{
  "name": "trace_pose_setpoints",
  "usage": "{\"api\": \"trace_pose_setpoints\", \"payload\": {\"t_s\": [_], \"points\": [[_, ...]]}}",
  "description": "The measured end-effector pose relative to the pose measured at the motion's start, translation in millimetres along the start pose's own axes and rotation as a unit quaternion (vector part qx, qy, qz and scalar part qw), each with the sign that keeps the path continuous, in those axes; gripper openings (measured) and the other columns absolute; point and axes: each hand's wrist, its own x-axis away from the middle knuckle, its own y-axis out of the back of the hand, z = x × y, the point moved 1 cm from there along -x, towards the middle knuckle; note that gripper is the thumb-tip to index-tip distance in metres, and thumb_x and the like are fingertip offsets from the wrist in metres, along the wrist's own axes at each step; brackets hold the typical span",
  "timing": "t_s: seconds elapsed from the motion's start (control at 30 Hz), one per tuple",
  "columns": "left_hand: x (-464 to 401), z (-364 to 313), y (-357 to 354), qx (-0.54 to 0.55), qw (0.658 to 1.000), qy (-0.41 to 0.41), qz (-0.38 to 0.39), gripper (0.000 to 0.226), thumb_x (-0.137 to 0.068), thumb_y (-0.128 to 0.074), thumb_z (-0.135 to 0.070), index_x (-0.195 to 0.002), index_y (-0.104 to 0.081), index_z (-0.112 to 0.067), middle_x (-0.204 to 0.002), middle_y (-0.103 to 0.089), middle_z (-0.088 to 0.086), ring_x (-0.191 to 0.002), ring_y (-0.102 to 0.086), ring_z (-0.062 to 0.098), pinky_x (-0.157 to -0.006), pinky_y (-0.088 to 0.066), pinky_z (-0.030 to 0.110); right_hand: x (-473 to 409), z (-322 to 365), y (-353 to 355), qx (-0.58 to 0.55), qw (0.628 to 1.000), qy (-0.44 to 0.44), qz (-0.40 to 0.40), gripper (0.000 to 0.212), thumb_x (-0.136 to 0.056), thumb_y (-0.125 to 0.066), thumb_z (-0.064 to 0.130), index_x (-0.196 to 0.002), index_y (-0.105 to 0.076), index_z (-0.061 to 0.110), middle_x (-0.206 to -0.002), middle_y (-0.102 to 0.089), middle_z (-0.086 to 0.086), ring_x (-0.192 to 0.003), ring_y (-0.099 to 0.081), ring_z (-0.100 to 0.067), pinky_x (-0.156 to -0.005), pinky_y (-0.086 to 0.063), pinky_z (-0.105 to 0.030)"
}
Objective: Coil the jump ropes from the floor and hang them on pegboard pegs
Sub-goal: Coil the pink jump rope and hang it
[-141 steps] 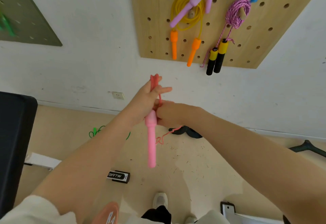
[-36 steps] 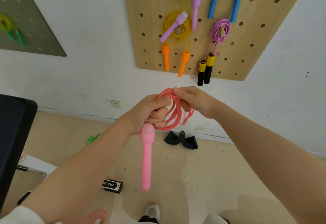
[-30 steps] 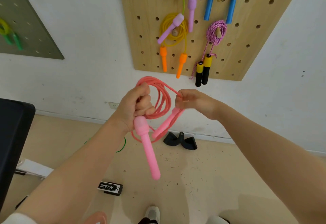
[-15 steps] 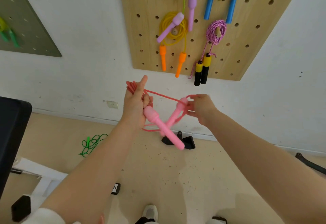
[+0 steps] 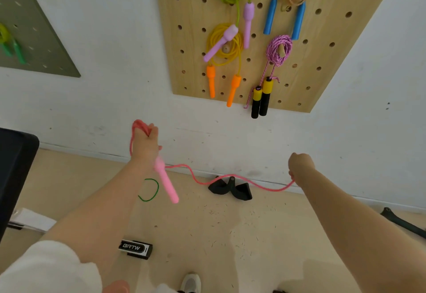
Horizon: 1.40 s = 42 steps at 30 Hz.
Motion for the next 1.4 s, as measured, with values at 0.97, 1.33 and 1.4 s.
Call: {"api": "trace_pose_setpoints", "payload": {"t_s": [0.97, 1.33, 1.4], "points": [[69, -58, -7, 0.057, 0.948, -0.058, 0.309, 0.012, -0.101, -0.032, -0.024, -0.1, -0.045, -0.024, -0.08, -0.066, -0.011, -0.071, -0.061, 0.005, -0.071, -0.05, 0.021, 134, 138, -13, 0.089, 0.779, 0.614, 0.094, 0.015, -0.089, -0.053, 0.008, -0.092, -0.066, 0.0, -0.083, -0.065, -0.008, -0.067, -0.048, 0.004, -0.064, -0.032, -0.009], [92, -66, -11, 0.27, 0.861, 0.083, 0.422, 0.027, -0.097, -0.035, -0.027, -0.085, -0.052, -0.009, -0.066, -0.071, 0.01, -0.058, -0.069, 0.022, -0.052, -0.053, 0.027, 112, 130, 37, -0.05, 0.887, 0.413, 0.2, 0.023, -0.09, -0.051, 0.013, -0.069, -0.048, 0.008, -0.053, -0.032, 0.001, -0.048, -0.024, -0.014, -0.042, -0.021, -0.022], [94, -68, -18, 0.244, 0.856, 0.066, 0.452, 0.026, -0.095, -0.039, -0.029, -0.091, -0.053, -0.008, -0.066, -0.069, 0.01, -0.053, -0.065, 0.021, -0.056, -0.052, 0.029, 112, 135, 37, 0.005, 0.894, 0.423, 0.146, 0.01, -0.088, -0.051, 0.013, -0.082, -0.053, 0.005, -0.063, -0.039, -0.001, -0.053, -0.031, -0.014, -0.046, -0.025, -0.022]]}}
